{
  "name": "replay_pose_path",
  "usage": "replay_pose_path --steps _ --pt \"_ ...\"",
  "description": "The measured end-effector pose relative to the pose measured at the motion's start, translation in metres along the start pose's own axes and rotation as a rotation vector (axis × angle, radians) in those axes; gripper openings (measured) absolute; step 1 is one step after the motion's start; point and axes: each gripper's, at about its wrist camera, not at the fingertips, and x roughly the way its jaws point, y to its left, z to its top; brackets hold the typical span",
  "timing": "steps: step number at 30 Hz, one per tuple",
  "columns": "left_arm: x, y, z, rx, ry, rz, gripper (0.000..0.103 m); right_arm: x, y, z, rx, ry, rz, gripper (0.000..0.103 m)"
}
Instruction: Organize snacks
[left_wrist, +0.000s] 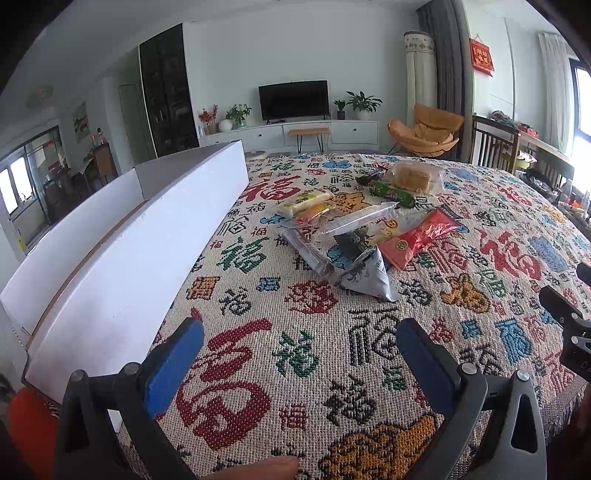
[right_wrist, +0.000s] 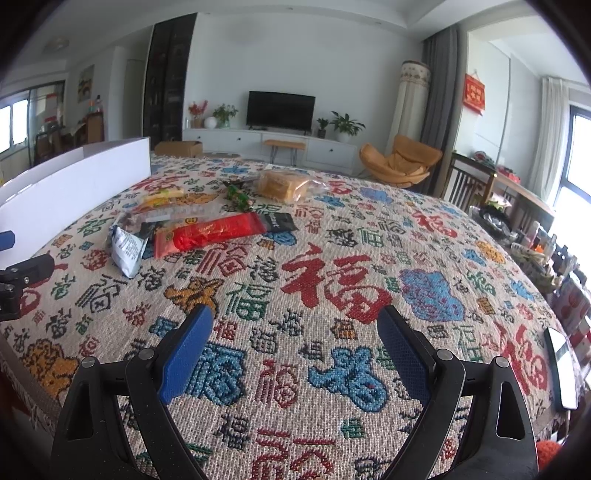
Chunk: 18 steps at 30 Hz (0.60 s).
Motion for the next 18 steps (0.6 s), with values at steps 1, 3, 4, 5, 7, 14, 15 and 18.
replay_pose_path --steps 1,3,4,5,7,14,15,18 --pt "0.0004 0.0001 -0.0001 0.0 0.001 0.001 0.103 0.0003 -0.0002 0.0 0.0 0.001 0.0 0.093" --pt "0.0009 0.0002 -0.0005 0.0 0.003 0.001 0.103 0.0012 -0.0002 -0.0004 0.001 0.002 0.001 0.093" --pt "0.0011 0.0004 -0.0007 0.0 0.003 0.001 0.103 0.0013 -0.0001 -0.0004 0.001 0.002 0.001 0.093" --pt "0.0011 0.0003 -0.0007 0.0 0.003 0.001 0.103 0.0013 -0.0001 -0.0003 0.001 0.002 0.0 0.093" --pt "0.001 0.0002 -0.0007 0.0 0.002 0.001 0.103 0.0018 0.0 -0.0007 0.001 0.002 0.001 0.093" --pt "0.0037 0.0009 -0.002 0.0 0.007 0.002 0.103 0.0016 -0.0002 -0.0003 0.001 0.002 0.001 0.093" --pt "0.0038 0.0008 -0.0019 0.0 0.007 0.002 0.103 0.0017 -0.0001 -0.0005 0.001 0.002 0.001 0.093" --pt "0.0046 0.0009 -0.0024 0.001 0.01 0.003 0.103 0.0019 0.0 -0.0005 0.002 0.003 0.001 0.093"
